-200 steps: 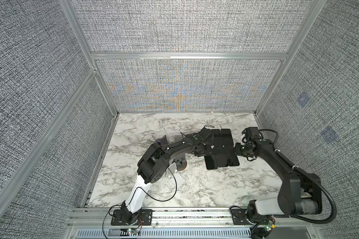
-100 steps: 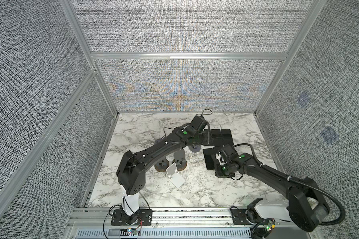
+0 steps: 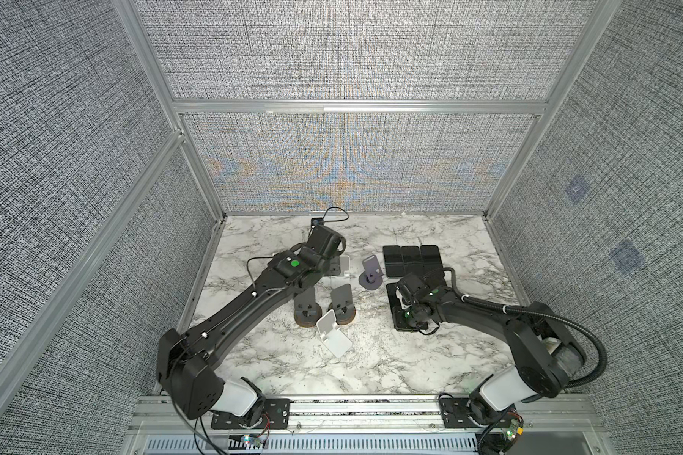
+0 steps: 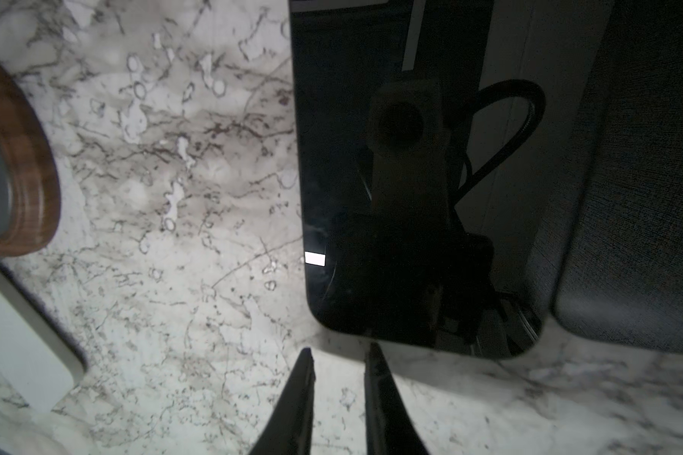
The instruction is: Remove the phone from the phone stand
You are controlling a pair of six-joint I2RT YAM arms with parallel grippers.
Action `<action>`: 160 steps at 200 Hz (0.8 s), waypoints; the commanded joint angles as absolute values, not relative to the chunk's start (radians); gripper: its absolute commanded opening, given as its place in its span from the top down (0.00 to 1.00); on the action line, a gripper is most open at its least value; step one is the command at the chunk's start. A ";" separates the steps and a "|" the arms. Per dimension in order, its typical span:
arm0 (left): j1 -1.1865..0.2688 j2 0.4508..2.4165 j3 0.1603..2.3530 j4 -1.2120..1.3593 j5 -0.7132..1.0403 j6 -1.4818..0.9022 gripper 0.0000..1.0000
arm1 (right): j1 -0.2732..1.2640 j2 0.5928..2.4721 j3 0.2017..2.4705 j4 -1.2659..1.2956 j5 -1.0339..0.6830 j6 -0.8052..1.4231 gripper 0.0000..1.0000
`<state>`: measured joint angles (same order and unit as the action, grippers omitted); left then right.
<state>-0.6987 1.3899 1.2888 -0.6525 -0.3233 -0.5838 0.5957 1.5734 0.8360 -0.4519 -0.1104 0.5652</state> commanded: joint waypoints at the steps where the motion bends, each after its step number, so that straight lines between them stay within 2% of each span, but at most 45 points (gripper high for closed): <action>1: -0.677 1.313 1.213 -0.582 -0.346 -0.607 0.41 | 0.594 1.589 0.853 -0.433 -0.060 0.569 0.79; 37: -0.651 1.255 1.158 -0.549 -0.339 -0.600 0.36 | 0.589 1.617 0.871 -0.399 -0.037 0.554 0.79; 63: -0.644 1.238 1.160 -0.568 -0.355 -0.594 0.35 | 0.592 1.583 0.910 -0.469 -0.038 0.550 0.79; 93: -0.632 1.198 1.125 -0.563 -0.466 -0.548 0.32 | 0.590 1.413 0.939 -0.592 -0.007 0.509 0.68; 112: -0.631 1.186 1.090 -0.520 -0.610 -0.465 0.22 | 0.540 1.322 0.962 -0.646 0.049 0.437 0.55; 137: -0.591 1.177 0.997 -0.361 -0.772 -0.327 0.12 | 0.383 1.235 0.943 -0.583 0.054 0.331 0.35; 144: -0.564 1.170 0.962 -0.300 -0.774 -0.293 0.10 | 0.330 1.216 0.933 -0.549 0.043 0.310 0.26; 147: -0.553 1.166 0.946 -0.274 -0.773 -0.280 0.09 | 0.311 1.208 0.926 -0.531 0.036 0.303 0.18; 148: -0.547 1.165 0.941 -0.265 -0.772 -0.278 0.09 | 0.296 1.203 0.921 -0.517 0.032 0.298 0.13; 149: -0.542 1.165 0.936 -0.261 -0.771 -0.274 0.09 | 0.296 1.203 0.921 -0.517 0.032 0.298 0.13; 153: -0.525 1.158 0.916 -0.222 -0.766 -0.259 0.07 | 0.267 1.195 0.910 -0.490 0.026 0.289 0.03; 160: -0.496 1.151 0.872 -0.153 -0.760 -0.233 0.05 | 0.225 1.181 0.881 -0.432 0.025 0.280 0.01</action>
